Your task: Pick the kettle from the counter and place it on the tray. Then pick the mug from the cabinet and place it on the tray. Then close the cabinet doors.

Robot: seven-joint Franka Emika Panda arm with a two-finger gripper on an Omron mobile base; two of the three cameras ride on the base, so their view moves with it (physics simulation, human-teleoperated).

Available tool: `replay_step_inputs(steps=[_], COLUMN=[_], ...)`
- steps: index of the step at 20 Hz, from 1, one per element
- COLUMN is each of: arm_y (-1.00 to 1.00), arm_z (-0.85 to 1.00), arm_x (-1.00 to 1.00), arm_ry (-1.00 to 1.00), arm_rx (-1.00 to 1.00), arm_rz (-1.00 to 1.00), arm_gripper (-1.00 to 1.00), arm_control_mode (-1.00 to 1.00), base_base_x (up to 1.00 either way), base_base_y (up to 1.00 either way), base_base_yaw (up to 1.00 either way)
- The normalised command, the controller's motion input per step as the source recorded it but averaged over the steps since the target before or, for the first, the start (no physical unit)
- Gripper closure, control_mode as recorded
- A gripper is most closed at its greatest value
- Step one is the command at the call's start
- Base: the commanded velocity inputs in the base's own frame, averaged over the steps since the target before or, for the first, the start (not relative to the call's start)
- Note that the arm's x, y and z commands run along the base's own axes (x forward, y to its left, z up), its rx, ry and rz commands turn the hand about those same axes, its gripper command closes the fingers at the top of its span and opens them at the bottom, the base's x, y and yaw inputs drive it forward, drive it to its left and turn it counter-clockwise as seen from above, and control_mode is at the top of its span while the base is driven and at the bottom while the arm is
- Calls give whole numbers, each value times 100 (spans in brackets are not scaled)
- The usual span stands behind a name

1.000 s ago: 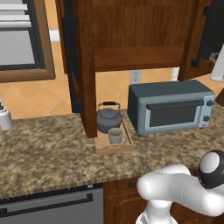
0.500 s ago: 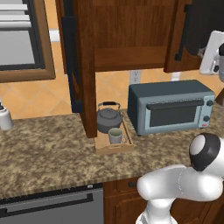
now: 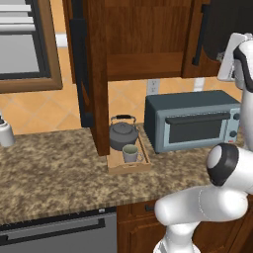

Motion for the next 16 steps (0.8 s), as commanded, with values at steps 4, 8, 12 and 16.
replay_step_inputs(steps=[4,8,12,16], arm_y=[18,24,9,0], arm_z=[0,0,5,3], arm_x=[54,51,12,-1], arm_ry=[4,7,18,14], arm_rx=[0,0,0,0], arm_rz=[-7,-7,-8,-2], arm_gripper=[100,100,100,100], arm_control_mode=[-100,-100,-100,-100], base_base_x=[0,0,0,0], base_base_y=[0,0,0,0], base_base_yaw=[0,0,0,0])
